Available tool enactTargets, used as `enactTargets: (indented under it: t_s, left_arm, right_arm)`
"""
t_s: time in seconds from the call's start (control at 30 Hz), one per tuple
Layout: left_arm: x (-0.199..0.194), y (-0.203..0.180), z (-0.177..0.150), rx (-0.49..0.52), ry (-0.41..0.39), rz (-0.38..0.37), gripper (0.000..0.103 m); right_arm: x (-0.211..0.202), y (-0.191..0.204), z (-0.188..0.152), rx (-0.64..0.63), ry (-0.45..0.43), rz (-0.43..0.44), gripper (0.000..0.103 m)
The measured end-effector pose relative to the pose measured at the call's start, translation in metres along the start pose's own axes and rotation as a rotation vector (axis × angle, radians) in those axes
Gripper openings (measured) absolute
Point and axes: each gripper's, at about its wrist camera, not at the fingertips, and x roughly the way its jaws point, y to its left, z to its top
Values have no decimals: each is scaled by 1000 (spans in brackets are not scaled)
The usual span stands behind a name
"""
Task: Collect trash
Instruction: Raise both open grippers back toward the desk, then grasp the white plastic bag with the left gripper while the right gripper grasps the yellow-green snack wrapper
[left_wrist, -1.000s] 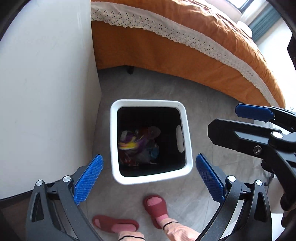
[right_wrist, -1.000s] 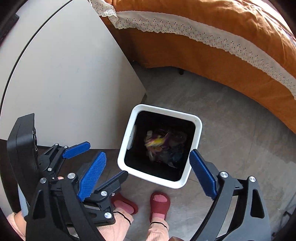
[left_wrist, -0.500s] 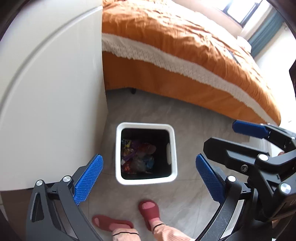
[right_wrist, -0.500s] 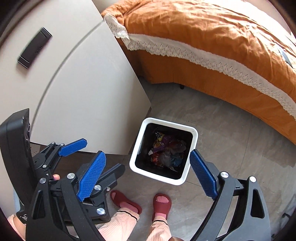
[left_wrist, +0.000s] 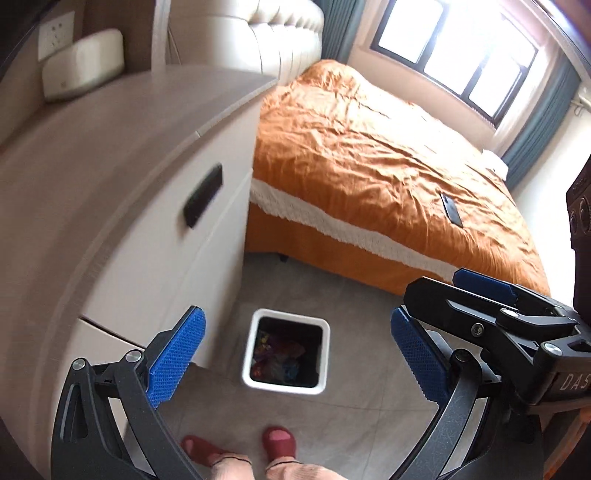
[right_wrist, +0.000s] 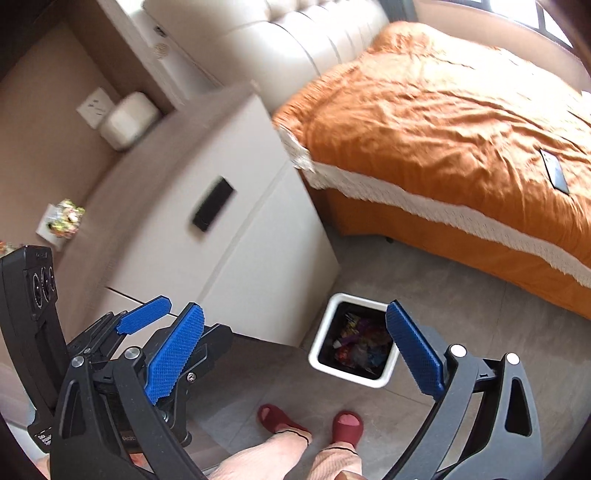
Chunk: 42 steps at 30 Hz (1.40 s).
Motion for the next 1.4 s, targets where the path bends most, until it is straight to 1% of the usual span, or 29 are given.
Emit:
enactTargets:
  t_s: [0.07,0.17,0.2,0.33,0.4,0.5,0.67,0.83,0.93,1.03,1.17,1.23,1.3,1.4]
  left_arm:
    - [-26,10,11,3,-55,60,98]
    - [-59,34,25,-28,-109,133,98]
    - [-72,46,29,-45,-136,172,98]
    - [-111,94,39,-98,-202,287,98]
    - [-128,121,42,-122,-227,331,98]
    - [-151,160,45,-148,-257,400,98]
    - [-177,225,47,-181,-293,495,98]
    - [-182,277,49,-187,-296,550,98]
    - [-177,305,50,-176,-290,574,98]
    - [-167,334,53,-148,-266,593,98]
    - [-147,363,59,-83,-236,592,98]
    - [-138,374,63,-51,-224,574,98]
    - [-130,383,68,-14,-213,553,98]
    - [-112,390,77,69,-184,563,97]
  right_arm:
    - [-8,17,12,-32,-21,41,98]
    - [-13,55,34,-99,-36,104,98]
    - [-14,72,41,-132,-42,131,98]
    - [-10,133,62,-256,-54,207,98]
    - [-7,166,68,-318,-58,235,98]
    - [2,214,76,-378,-56,282,98]
    - [22,280,79,-467,-55,318,98]
    - [47,333,80,-505,-34,337,98]
    - [65,358,79,-519,-22,332,98]
    - [83,377,78,-517,-8,318,98]
    - [110,396,83,-494,12,296,98]
    - [128,404,88,-478,25,268,98]
    - [147,410,92,-453,60,266,98]
    - [174,418,95,-423,109,236,98]
